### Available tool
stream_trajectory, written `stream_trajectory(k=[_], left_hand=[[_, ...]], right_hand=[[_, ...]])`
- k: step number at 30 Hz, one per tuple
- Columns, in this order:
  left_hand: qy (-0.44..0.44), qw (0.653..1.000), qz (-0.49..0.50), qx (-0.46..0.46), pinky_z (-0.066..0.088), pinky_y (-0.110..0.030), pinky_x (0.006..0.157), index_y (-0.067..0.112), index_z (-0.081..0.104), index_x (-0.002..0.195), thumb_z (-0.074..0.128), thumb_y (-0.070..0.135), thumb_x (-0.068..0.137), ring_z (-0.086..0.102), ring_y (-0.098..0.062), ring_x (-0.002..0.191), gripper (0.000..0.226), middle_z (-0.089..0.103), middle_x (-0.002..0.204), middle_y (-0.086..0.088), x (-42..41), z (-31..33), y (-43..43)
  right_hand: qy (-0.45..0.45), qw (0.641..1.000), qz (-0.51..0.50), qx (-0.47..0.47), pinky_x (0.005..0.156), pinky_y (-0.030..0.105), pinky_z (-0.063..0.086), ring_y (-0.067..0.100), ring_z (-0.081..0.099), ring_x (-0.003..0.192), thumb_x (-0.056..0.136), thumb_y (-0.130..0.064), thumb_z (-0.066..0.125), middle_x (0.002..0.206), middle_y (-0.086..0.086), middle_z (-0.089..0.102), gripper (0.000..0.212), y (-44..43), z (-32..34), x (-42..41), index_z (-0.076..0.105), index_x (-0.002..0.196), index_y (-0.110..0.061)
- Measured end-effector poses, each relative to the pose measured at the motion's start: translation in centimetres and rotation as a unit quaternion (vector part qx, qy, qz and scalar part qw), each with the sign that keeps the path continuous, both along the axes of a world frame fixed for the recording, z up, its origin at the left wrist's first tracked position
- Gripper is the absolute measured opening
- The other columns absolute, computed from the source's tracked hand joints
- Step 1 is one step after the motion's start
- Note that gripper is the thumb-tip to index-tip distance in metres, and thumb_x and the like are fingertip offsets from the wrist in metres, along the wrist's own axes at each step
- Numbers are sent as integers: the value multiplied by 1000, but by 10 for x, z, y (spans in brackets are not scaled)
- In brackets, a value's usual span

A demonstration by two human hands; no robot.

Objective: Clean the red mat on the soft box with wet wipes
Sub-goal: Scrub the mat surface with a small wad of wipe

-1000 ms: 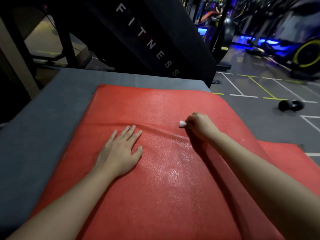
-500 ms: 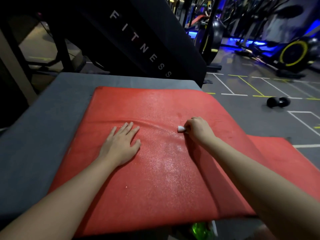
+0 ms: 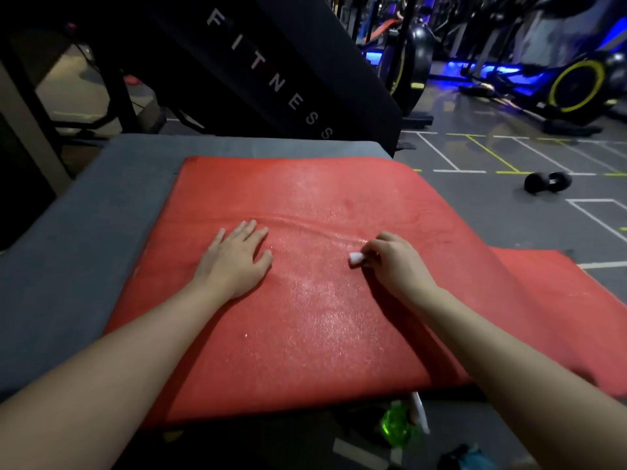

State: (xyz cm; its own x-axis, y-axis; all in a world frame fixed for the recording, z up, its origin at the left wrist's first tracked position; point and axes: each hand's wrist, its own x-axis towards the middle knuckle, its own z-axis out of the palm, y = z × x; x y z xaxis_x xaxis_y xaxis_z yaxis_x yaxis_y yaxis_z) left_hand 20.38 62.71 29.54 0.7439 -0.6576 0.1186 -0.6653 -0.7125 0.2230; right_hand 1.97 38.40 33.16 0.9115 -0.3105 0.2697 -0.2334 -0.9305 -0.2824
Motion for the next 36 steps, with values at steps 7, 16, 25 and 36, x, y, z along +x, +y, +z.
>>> stream_trajectory(k=[7, 16, 25, 36], left_hand=[[-14, 999, 42, 2, 15, -43, 125, 19, 43, 153, 41, 43, 104, 24, -17, 154, 55, 32, 165, -5, -24, 8, 5], [12, 997, -19, 69, 18, -44, 126, 23, 39, 154, 39, 56, 103, 21, -19, 155, 61, 24, 168, -3, -94, 34, -8], [45, 991, -74, 105, 12, -45, 127, 31, 21, 162, 31, 89, 85, 10, -15, 157, 96, 11, 171, 1, -150, 35, 5], [-36, 958, -189, 215, 0, -69, 121, 34, -29, 155, 71, 41, 90, -20, -42, 153, 119, -26, 167, -10, -200, 17, 5]], right_hand=[[84, 994, 53, 38, 62, 26, 39, 12, 59, 71, 80, -19, 75, 76, -10, 61, 7, 11, 24, -65, 76, 86, -21], [23, 997, 64, 44, 67, 29, 46, 13, 57, 74, 81, -16, 76, 82, -7, 62, 10, 27, 19, -103, 77, 90, -20], [51, 989, 131, 44, 65, 19, 45, 8, 60, 72, 79, -20, 76, 80, -10, 64, 8, 50, 19, -139, 78, 86, -22], [-16, 997, 69, 20, 67, 26, 41, 1, 49, 65, 82, -17, 76, 82, -11, 59, 10, 22, 11, -182, 76, 91, -21]])
